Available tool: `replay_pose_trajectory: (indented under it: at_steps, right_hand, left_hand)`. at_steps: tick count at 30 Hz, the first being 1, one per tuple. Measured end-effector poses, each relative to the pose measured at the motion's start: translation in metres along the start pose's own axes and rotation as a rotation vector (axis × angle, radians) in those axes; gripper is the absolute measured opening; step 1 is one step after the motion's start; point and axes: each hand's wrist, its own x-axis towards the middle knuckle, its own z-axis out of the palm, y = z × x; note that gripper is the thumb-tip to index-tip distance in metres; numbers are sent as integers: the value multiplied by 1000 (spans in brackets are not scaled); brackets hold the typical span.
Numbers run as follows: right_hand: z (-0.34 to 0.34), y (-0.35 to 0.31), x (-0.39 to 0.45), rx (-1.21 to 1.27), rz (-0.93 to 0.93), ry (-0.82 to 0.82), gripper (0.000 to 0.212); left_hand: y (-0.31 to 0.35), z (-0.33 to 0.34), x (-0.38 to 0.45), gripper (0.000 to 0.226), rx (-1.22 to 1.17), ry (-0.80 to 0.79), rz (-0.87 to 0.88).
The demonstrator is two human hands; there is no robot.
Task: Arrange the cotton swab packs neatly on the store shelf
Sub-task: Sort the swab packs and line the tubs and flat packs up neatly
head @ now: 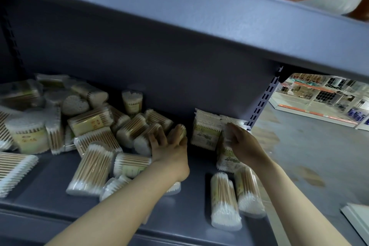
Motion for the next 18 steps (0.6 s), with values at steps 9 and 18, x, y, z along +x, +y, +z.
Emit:
replay_pose_trajectory:
  at_steps: [9, 18]
  right_hand:
    - [0, -2, -1, -24, 21, 1, 38]
    - [3, -6, 0, -23, -37, 108, 56]
  left_hand:
    - [-5, -1, 0, 72, -55, 37, 16]
    - [-4, -10, -5, 73, -79, 90, 13]
